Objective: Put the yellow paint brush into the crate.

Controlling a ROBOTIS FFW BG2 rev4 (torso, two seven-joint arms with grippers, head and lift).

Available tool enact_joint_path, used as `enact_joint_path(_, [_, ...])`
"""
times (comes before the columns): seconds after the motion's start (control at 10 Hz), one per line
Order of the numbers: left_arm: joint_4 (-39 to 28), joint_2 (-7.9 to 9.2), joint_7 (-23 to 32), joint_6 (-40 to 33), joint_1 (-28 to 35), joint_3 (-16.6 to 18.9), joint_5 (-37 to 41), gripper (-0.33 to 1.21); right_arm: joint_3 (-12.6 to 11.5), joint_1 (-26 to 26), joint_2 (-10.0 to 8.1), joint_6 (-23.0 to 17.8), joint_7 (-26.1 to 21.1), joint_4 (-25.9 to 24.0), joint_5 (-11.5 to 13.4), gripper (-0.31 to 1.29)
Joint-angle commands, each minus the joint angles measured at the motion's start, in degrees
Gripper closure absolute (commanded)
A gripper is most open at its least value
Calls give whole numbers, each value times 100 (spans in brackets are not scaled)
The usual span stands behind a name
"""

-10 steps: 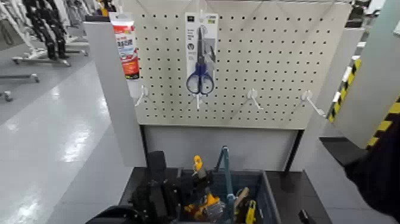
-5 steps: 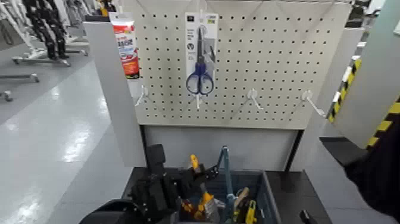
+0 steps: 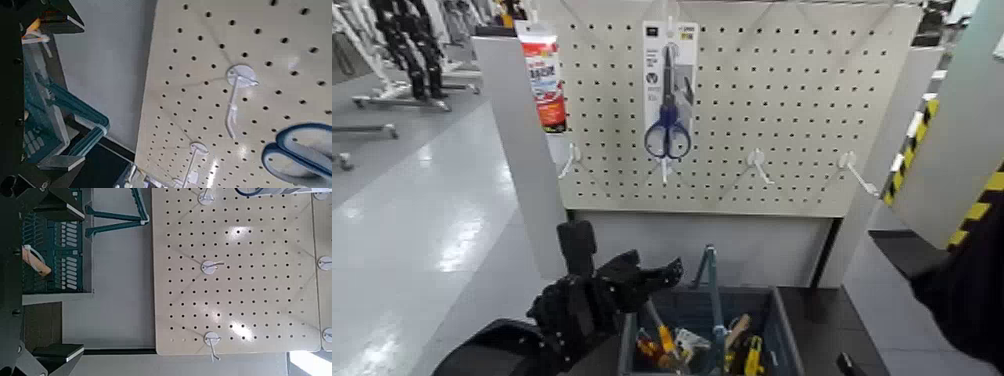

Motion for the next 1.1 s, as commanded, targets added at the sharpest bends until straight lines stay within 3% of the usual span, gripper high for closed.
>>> enact_joint_path(0.1, [-565, 36, 165, 4, 250, 157, -918, 13, 0, 8, -1, -1, 5, 0, 0, 13])
enact_joint_path(0.4, [-908, 53, 367, -848, 812, 394, -1991, 13, 0, 8, -1, -1, 5, -9, 0, 13])
enact_joint_path(0.6, [-935, -70, 499, -1314, 1305, 666, -2667, 13, -9, 17, 8, -10, 5, -9, 0, 13])
enact_joint_path(1.1, [-1031, -175, 1105, -1885, 2386, 1123, -3116, 12, -35, 43, 25, -63, 14, -9, -35, 13])
